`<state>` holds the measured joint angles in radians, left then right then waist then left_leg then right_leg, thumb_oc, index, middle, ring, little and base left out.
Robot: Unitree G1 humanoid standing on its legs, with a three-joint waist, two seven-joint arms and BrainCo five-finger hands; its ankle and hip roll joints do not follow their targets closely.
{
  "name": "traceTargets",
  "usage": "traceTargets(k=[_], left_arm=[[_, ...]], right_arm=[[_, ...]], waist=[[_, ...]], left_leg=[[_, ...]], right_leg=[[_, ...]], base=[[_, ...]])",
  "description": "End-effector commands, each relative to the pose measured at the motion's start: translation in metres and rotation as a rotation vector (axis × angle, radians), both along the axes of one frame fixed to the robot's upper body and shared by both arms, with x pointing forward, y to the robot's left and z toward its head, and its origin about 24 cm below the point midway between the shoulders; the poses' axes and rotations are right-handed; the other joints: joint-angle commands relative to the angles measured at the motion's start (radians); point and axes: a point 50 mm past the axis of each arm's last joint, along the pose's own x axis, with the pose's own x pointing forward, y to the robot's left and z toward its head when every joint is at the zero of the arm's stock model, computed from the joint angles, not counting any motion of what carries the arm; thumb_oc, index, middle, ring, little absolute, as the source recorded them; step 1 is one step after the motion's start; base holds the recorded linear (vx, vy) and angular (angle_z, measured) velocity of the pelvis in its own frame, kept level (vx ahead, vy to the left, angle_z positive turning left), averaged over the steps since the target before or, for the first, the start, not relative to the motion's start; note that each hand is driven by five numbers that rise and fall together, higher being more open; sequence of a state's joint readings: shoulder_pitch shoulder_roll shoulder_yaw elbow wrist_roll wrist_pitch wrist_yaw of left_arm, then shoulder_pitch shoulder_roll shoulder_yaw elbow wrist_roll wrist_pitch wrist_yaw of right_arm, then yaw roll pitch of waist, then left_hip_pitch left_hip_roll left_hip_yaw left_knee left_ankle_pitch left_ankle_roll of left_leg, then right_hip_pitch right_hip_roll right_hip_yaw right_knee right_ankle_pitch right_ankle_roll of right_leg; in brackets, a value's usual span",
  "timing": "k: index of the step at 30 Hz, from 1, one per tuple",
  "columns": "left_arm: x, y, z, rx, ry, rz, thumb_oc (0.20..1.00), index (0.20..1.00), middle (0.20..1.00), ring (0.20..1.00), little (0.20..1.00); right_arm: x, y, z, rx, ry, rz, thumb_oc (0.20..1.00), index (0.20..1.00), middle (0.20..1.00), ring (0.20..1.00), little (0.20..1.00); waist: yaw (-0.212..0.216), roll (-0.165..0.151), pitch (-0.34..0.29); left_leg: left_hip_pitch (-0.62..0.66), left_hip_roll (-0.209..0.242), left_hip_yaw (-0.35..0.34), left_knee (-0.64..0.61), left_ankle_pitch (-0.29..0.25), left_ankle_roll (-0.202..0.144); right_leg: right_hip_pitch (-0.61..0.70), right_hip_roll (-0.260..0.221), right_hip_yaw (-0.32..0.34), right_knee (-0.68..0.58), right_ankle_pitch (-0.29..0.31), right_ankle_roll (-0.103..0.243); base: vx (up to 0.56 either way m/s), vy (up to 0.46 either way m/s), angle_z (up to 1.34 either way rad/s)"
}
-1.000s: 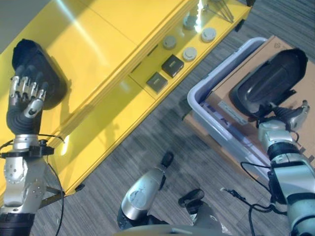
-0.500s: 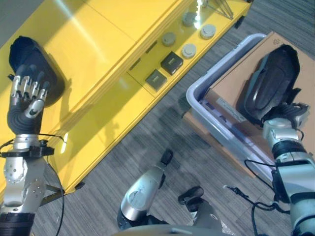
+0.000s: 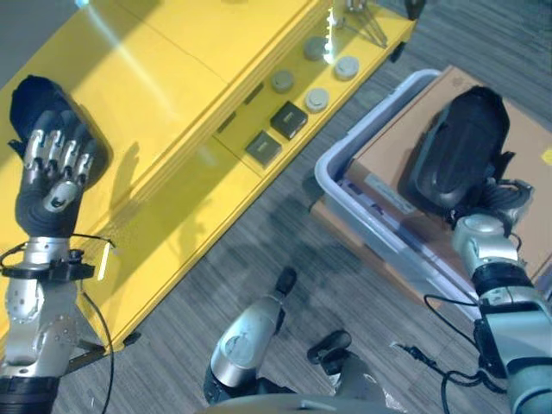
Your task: Move parts from the plastic box to the shelf.
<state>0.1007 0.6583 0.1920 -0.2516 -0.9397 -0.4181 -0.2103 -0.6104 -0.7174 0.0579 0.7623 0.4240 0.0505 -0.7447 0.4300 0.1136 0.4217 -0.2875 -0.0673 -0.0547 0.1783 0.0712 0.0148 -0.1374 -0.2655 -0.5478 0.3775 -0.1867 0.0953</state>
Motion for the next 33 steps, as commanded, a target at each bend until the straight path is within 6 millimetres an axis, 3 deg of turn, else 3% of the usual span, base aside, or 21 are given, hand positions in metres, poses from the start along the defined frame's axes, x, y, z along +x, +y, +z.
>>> traceTargets(k=[1, 6, 10, 13, 16, 17, 24, 33], left_arm=[[-0.004, -0.010, 0.006, 0.048, -0.021, -0.099, 1.000, 1.000, 1.000, 1.000, 1.000], [0.010, -0.043, -0.012, 0.050, 0.138, -0.305, 1.000, 1.000, 1.000, 1.000, 1.000], [0.034, -0.089, -0.037, -0.011, 0.364, -0.469, 1.000, 1.000, 1.000, 1.000, 1.000], [0.054, -0.122, -0.053, -0.048, 0.502, -0.481, 1.000, 1.000, 1.000, 1.000, 1.000], [0.070, -0.138, -0.064, -0.037, 0.592, -0.447, 1.000, 1.000, 1.000, 1.000, 1.000], [0.081, -0.148, -0.069, -0.031, 0.633, -0.413, 1.000, 1.000, 1.000, 1.000, 1.000], [0.123, -0.176, -0.085, 0.106, 0.797, -0.254, 1.000, 1.000, 1.000, 1.000, 1.000], [0.127, -0.202, -0.092, 0.207, 0.842, -0.277, 1.000, 1.000, 1.000, 1.000, 1.000]], right_arm=[[0.002, 0.015, 0.033, -0.143, -0.177, 0.064, 0.200, 0.200, 0.200, 0.200, 0.200], [-0.002, 0.044, 0.035, -0.166, -0.210, 0.173, 0.200, 0.200, 0.200, 0.200, 0.200], [0.001, 0.069, 0.032, -0.179, -0.200, 0.286, 0.200, 0.200, 0.200, 0.200, 0.200], [0.006, 0.090, 0.024, -0.176, -0.175, 0.379, 0.200, 0.200, 0.200, 0.200, 0.200], [0.009, 0.103, 0.021, -0.183, -0.159, 0.445, 0.200, 0.200, 0.200, 0.200, 0.200], [0.011, 0.114, 0.017, -0.181, -0.147, 0.498, 0.200, 0.200, 0.200, 0.200, 0.200], [0.018, 0.156, -0.005, -0.104, -0.088, 0.714, 0.200, 0.200, 0.200, 0.200, 0.200], [0.021, 0.181, -0.018, -0.060, -0.057, 0.782, 0.200, 0.200, 0.200, 0.200, 0.200]], waist=[[-0.015, -0.042, -0.048], [-0.070, -0.070, -0.108], [-0.133, -0.076, -0.159], [-0.182, -0.078, -0.205], [-0.220, -0.080, -0.238], [-0.250, -0.083, -0.263], [-0.361, -0.089, -0.343], [-0.388, -0.094, -0.364]], left_leg=[[-0.060, -0.003, 0.047, 0.063, -0.096, -0.028], [0.028, 0.022, 0.072, 0.008, -0.094, -0.034], [0.097, 0.045, 0.113, -0.032, -0.079, -0.031], [0.149, 0.058, 0.139, -0.065, -0.075, -0.033], [0.185, 0.069, 0.160, -0.089, -0.072, -0.035], [0.210, 0.077, 0.176, -0.105, -0.070, -0.037], [0.302, 0.114, 0.259, -0.163, -0.058, -0.054], [0.328, 0.124, 0.286, -0.167, -0.067, -0.056]], right_leg=[[0.049, 0.015, 0.044, -0.166, 0.104, 0.053], [0.101, 0.047, 0.073, -0.225, 0.126, 0.060], [0.128, 0.064, 0.097, -0.264, 0.160, 0.057], [0.149, 0.073, 0.129, -0.294, 0.177, 0.061], [0.163, 0.080, 0.151, -0.313, 0.186, 0.065], [0.172, 0.086, 0.168, -0.328, 0.192, 0.066], [0.206, 0.103, 0.216, -0.389, 0.215, 0.077], [0.218, 0.107, 0.222, -0.399, 0.215, 0.076]], base=[[0.01, -0.083, -0.16], [0.03, -0.071, -0.27], [-0.01, -0.025, -0.33], [0.02, -0.012, -0.33], [0.06, -0.024, -0.38], [0.09, -0.037, -0.52], [0.05, -0.052, -0.41], [0.01, -0.031, -0.10]])
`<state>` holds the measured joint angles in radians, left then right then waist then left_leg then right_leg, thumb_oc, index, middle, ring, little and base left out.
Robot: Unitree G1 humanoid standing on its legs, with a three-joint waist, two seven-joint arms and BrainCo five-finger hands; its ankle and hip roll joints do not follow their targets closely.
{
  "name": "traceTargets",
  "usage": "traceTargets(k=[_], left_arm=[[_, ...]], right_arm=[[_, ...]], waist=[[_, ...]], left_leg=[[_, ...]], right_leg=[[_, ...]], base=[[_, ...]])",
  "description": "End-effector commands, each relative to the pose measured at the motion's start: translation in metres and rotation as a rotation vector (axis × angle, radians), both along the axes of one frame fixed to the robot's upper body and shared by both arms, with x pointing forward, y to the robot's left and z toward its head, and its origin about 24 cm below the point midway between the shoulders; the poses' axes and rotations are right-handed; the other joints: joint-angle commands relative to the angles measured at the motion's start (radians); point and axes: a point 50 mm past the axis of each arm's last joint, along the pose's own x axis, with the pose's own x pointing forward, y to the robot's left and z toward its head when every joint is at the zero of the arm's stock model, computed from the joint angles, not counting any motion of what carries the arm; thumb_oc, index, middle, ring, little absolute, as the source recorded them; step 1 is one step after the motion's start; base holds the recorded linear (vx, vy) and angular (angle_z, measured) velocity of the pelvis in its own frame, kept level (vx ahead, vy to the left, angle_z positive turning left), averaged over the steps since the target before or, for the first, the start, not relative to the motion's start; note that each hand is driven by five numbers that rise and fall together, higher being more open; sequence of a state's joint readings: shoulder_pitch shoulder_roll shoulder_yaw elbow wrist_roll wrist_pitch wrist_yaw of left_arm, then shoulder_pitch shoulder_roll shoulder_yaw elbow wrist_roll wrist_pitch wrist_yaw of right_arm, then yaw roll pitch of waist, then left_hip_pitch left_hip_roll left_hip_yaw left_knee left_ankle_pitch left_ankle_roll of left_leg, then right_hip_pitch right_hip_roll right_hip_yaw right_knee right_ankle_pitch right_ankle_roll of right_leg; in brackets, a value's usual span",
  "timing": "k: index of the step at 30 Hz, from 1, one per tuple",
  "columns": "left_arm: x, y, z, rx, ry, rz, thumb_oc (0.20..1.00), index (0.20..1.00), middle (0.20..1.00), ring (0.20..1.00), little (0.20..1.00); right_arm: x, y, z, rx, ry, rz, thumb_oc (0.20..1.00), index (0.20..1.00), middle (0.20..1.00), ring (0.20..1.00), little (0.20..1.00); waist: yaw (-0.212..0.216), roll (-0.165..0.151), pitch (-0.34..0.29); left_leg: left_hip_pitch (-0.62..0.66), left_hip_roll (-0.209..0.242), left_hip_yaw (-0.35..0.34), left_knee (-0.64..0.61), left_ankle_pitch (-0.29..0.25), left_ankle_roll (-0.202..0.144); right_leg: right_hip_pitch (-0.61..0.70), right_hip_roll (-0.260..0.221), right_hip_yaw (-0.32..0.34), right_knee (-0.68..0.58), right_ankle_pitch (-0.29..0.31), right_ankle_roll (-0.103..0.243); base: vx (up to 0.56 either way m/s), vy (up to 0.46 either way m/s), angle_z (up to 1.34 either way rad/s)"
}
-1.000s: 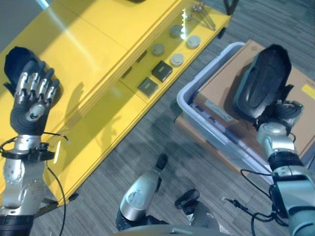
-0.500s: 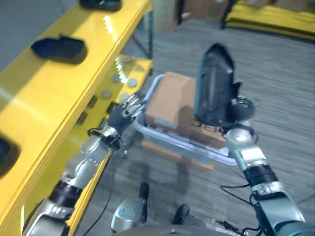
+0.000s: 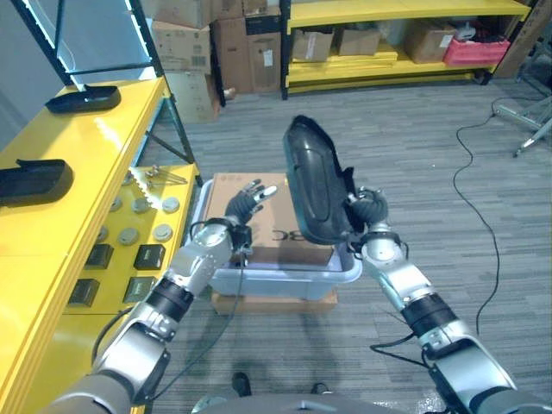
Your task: Move parts from the plastic box to the shelf.
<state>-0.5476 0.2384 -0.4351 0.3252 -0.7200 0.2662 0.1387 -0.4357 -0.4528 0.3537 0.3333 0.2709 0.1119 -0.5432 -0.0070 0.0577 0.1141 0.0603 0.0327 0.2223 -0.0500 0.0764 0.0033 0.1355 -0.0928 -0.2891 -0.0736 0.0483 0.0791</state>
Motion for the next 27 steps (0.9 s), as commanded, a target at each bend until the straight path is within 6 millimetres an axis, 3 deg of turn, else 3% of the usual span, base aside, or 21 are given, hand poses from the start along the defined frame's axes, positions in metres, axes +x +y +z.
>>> traceTargets(k=[1, 8, 19, 20, 22, 27], left_arm=[[0.009, -0.011, 0.009, 0.071, -0.054, -0.047, 1.000, 1.000, 1.000, 1.000, 1.000], [-0.006, -0.044, 0.002, 0.043, -0.008, -0.190, 1.000, 1.000, 1.000, 1.000, 1.000], [-0.020, -0.068, -0.003, 0.033, 0.001, -0.286, 1.000, 1.000, 1.000, 1.000, 1.000], [-0.022, -0.071, -0.002, 0.026, 0.003, -0.285, 0.893, 0.893, 0.893, 0.893, 0.893], [-0.023, -0.073, -0.002, 0.011, 0.001, -0.280, 0.200, 0.200, 0.200, 0.200, 0.200], [-0.022, -0.075, 0.000, 0.006, -0.034, -0.257, 0.200, 0.200, 0.200, 0.200, 0.200]], right_arm=[[0.015, 0.019, 0.033, 0.042, -0.158, 0.067, 0.200, 0.200, 0.200, 0.200, 0.200], [0.018, 0.033, 0.025, 0.036, -0.126, 0.085, 0.200, 0.200, 0.200, 0.200, 0.200], [0.021, 0.045, 0.022, 0.064, -0.105, 0.111, 0.200, 0.200, 0.200, 0.200, 0.200], [0.021, 0.046, 0.022, 0.068, -0.102, 0.112, 0.200, 0.200, 0.200, 0.200, 0.200], [0.021, 0.048, 0.021, 0.074, -0.099, 0.113, 0.200, 0.200, 0.200, 0.200, 0.200], [0.021, 0.053, 0.021, 0.088, -0.095, 0.121, 0.200, 0.200, 0.200, 0.200, 0.200]], waist=[[0.047, -0.040, -0.060], [0.048, -0.040, -0.069], [0.042, -0.042, -0.083], [0.042, -0.042, -0.085], [0.041, -0.042, -0.087], [0.038, -0.044, -0.091]], left_leg=[[-0.018, 0.025, 0.010, 0.062, -0.075, -0.044], [-0.007, 0.022, 0.007, 0.062, -0.085, -0.039], [0.000, 0.019, 0.008, 0.058, -0.091, -0.035], [0.001, 0.018, 0.007, 0.057, -0.091, -0.034], [0.004, 0.018, 0.007, 0.055, -0.092, -0.033], [0.011, 0.018, 0.010, 0.049, -0.094, -0.032]], right_leg=[[-0.055, -0.066, -0.036, 0.052, -0.019, 0.093], [-0.048, -0.067, -0.034, 0.051, -0.020, 0.094], [-0.048, -0.065, -0.027, 0.055, -0.027, 0.096], [-0.048, -0.065, -0.027, 0.055, -0.028, 0.096], [-0.047, -0.064, -0.027, 0.056, -0.029, 0.095], [-0.044, -0.063, -0.026, 0.055, -0.032, 0.095]], base=[[0.00, 0.000, 0.00], [0.01, -0.004, 0.00], [0.00, 0.000, 0.00], [0.00, 0.000, 0.00], [0.00, 0.000, 0.00], [0.00, 0.000, 0.00]])
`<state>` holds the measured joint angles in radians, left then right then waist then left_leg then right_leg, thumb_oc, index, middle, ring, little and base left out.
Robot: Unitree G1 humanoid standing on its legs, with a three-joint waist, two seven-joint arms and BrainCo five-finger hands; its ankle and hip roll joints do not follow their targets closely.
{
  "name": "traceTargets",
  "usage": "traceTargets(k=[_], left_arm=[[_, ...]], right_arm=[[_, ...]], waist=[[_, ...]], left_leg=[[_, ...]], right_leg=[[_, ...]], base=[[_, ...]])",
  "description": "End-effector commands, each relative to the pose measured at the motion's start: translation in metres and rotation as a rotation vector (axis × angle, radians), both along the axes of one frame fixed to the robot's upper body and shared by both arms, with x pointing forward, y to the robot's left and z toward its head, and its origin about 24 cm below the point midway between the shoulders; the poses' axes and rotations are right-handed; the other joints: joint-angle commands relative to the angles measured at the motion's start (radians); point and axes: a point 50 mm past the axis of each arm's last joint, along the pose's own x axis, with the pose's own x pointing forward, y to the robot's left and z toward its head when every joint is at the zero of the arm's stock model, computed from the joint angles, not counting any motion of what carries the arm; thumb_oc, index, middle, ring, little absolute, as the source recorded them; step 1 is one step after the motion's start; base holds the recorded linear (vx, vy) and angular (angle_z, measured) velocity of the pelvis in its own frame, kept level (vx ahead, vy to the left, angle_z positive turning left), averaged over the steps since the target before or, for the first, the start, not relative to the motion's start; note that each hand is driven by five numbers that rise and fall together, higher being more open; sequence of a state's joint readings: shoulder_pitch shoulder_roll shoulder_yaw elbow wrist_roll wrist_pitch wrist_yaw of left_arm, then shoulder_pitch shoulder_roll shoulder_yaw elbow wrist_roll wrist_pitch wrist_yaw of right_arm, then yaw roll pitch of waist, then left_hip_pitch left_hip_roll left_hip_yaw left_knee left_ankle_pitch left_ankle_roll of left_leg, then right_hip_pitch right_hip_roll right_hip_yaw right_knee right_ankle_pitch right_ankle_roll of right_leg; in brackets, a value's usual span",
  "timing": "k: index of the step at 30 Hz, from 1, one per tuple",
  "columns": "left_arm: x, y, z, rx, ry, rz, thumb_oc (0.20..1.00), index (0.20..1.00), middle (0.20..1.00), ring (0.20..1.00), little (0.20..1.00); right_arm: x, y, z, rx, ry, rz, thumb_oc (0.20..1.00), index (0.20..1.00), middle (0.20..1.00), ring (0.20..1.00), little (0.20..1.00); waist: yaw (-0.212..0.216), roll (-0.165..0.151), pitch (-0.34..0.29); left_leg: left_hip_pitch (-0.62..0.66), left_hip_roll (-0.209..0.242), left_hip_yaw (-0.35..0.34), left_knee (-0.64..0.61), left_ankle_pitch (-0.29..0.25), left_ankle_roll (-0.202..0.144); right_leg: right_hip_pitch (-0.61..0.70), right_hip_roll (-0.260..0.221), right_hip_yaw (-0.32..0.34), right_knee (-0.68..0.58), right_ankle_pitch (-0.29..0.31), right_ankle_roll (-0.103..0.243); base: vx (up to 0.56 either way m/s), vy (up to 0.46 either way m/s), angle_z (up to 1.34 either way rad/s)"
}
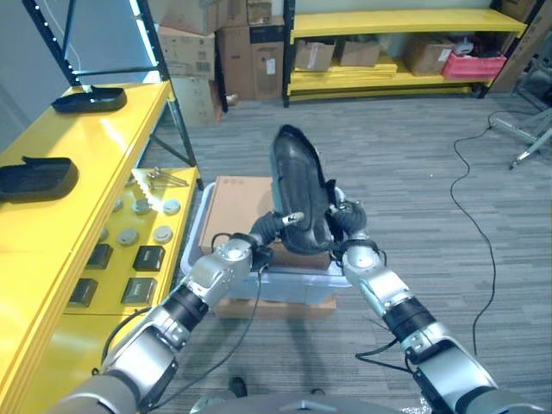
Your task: Move parts from the plastic box to the shelf.
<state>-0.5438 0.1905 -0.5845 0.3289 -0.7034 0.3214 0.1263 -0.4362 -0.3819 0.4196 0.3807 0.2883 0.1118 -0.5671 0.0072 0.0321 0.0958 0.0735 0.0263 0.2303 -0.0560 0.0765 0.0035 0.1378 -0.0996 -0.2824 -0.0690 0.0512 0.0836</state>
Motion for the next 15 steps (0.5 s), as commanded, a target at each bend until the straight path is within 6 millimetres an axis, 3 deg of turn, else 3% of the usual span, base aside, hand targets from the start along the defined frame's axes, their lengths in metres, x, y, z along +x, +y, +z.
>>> traceTargets(k=[1, 12, 14, 15], left_arm=[[0.0006, -0.0352, 0.0209, -0.070, -0.111, -0.087, 0.200, 0.200, 0.200, 0.200, 0.200], [0.0041, -0.0314, 0.0265, -0.046, -0.154, -0.078, 0.200, 0.200, 0.200, 0.200, 0.200], [0.0040, -0.0320, 0.0272, -0.050, -0.156, -0.076, 0.200, 0.200, 0.200, 0.200, 0.200], [0.0041, -0.0321, 0.0278, -0.055, -0.156, -0.068, 0.200, 0.200, 0.200, 0.200, 0.200]], right_arm=[[0.0253, 0.0281, 0.0425, 0.057, -0.164, 0.082, 0.200, 0.200, 0.200, 0.200, 0.200], [0.0246, 0.0341, 0.0406, 0.089, -0.150, 0.089, 0.200, 0.200, 0.200, 0.200, 0.200], [0.0243, 0.0358, 0.0406, 0.098, -0.151, 0.090, 0.272, 0.272, 0.272, 0.272, 0.272], [0.0246, 0.0376, 0.0412, 0.108, -0.150, 0.097, 0.464, 0.464, 0.464, 0.464, 0.464]], waist=[[0.023, -0.020, -0.074], [0.025, -0.017, -0.079], [0.026, -0.017, -0.078], [0.025, -0.017, -0.078]], left_leg=[[-0.001, 0.025, 0.002, 0.054, -0.094, -0.032], [0.009, 0.024, 0.000, 0.051, -0.096, -0.030], [0.010, 0.023, -0.001, 0.052, -0.097, -0.031], [0.010, 0.025, -0.001, 0.053, -0.097, -0.031]], right_leg=[[-0.047, -0.057, -0.032, 0.052, -0.035, 0.090], [-0.042, -0.055, -0.033, 0.052, -0.037, 0.088], [-0.041, -0.056, -0.033, 0.052, -0.037, 0.088], [-0.041, -0.055, -0.032, 0.053, -0.037, 0.088]], base=[[0.00, 0.000, 0.00], [0.00, -0.001, -0.04], [0.00, 0.000, 0.00], [0.00, 0.000, 0.00]])
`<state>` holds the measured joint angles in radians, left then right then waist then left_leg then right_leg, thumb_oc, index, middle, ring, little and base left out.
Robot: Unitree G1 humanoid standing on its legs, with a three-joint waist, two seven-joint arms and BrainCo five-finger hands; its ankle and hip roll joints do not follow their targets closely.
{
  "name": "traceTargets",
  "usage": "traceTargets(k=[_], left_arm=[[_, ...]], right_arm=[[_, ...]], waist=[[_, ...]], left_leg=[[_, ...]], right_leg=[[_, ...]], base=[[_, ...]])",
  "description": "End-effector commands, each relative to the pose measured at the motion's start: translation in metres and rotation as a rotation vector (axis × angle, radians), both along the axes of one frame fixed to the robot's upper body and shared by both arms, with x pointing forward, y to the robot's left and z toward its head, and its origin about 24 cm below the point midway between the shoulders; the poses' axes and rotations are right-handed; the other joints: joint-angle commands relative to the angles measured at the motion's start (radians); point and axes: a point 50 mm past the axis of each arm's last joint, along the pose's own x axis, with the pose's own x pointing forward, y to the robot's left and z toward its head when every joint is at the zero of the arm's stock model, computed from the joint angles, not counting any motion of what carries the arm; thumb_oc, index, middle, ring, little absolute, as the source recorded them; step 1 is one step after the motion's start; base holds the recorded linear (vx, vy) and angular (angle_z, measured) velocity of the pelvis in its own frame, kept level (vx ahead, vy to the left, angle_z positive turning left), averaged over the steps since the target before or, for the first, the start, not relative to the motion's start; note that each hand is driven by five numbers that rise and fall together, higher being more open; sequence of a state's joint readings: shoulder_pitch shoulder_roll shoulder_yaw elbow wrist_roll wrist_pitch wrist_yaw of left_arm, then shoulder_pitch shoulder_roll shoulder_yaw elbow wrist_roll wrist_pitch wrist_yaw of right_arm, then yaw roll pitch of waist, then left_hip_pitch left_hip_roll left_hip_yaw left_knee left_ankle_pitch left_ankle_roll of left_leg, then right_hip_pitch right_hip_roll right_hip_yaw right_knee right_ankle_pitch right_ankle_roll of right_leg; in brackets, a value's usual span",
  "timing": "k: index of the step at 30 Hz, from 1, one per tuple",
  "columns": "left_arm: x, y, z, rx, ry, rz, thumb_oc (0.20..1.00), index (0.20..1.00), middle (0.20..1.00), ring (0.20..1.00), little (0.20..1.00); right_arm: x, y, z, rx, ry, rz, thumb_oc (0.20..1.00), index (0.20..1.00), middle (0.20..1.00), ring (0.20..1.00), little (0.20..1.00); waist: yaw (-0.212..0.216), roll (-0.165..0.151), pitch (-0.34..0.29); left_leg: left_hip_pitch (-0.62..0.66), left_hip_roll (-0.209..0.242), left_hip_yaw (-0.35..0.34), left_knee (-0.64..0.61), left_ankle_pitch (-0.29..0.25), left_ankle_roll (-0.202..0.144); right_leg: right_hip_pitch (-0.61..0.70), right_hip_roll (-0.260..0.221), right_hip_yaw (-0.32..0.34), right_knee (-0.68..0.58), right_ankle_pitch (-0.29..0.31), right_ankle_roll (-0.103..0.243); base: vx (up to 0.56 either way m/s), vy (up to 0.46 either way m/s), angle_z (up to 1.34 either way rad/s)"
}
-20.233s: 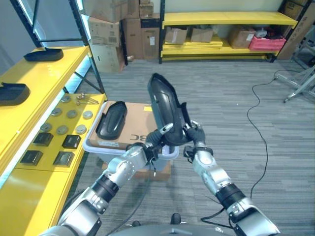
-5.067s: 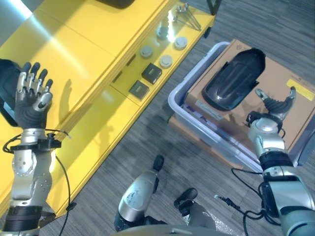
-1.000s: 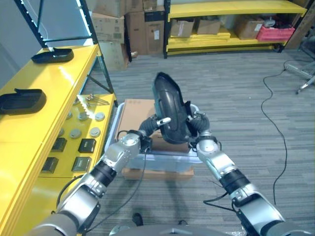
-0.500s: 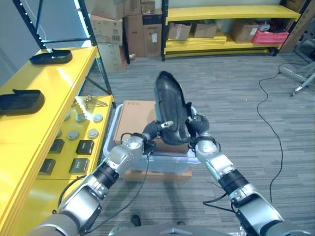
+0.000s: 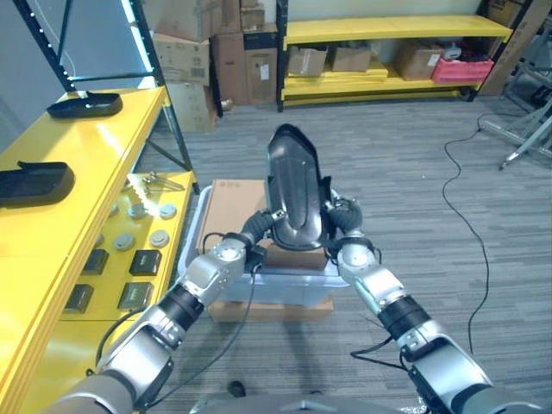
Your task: Move parts from the plastic box to the shelf.
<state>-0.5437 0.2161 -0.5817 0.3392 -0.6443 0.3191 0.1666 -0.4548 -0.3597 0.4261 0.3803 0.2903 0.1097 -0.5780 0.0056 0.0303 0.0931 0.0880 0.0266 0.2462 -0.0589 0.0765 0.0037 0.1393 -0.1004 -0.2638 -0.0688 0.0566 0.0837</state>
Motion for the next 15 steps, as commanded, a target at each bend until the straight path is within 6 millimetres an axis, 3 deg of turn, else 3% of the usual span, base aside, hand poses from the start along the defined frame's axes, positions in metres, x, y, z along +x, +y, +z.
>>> traceTargets(k=[1, 2, 9, 15], left_arm=[[0.000, -0.045, 0.031, -0.140, -0.122, -0.129, 0.200, 0.200, 0.200, 0.200, 0.200], [0.000, -0.045, 0.033, -0.143, -0.123, -0.122, 0.200, 0.200, 0.200, 0.200, 0.200], [0.002, -0.044, 0.036, -0.150, -0.143, -0.081, 0.200, 0.200, 0.200, 0.200, 0.200], [0.009, -0.031, 0.050, -0.180, -0.209, -0.003, 0.200, 0.200, 0.200, 0.200, 0.200]], right_arm=[[0.022, 0.030, 0.038, 0.090, -0.132, 0.088, 0.743, 0.743, 0.743, 0.743, 0.743], [0.022, 0.030, 0.038, 0.096, -0.131, 0.089, 1.000, 1.000, 1.000, 1.000, 1.000], [0.023, 0.035, 0.041, 0.169, -0.111, 0.114, 1.000, 1.000, 1.000, 1.000, 1.000], [0.017, 0.043, 0.031, 0.411, 0.009, 0.182, 1.000, 1.000, 1.000, 1.000, 1.000]], waist=[[0.027, -0.016, -0.075], [0.027, -0.015, -0.075], [0.027, -0.017, -0.072], [0.027, -0.018, -0.070]], left_leg=[[-0.004, 0.025, -0.016, 0.057, -0.097, -0.032], [-0.003, 0.025, -0.017, 0.057, -0.097, -0.032], [0.002, 0.025, -0.022, 0.059, -0.098, -0.033], [0.007, 0.026, -0.026, 0.055, -0.097, -0.034]], right_leg=[[-0.042, -0.054, -0.050, 0.053, -0.043, 0.088], [-0.042, -0.054, -0.050, 0.054, -0.043, 0.087], [-0.037, -0.054, -0.051, 0.053, -0.043, 0.086], [-0.034, -0.054, -0.052, 0.051, -0.042, 0.083]], base=[[0.00, 0.000, 0.00], [0.00, 0.000, 0.00], [0.00, 0.000, 0.00], [0.00, 0.000, 0.00]])
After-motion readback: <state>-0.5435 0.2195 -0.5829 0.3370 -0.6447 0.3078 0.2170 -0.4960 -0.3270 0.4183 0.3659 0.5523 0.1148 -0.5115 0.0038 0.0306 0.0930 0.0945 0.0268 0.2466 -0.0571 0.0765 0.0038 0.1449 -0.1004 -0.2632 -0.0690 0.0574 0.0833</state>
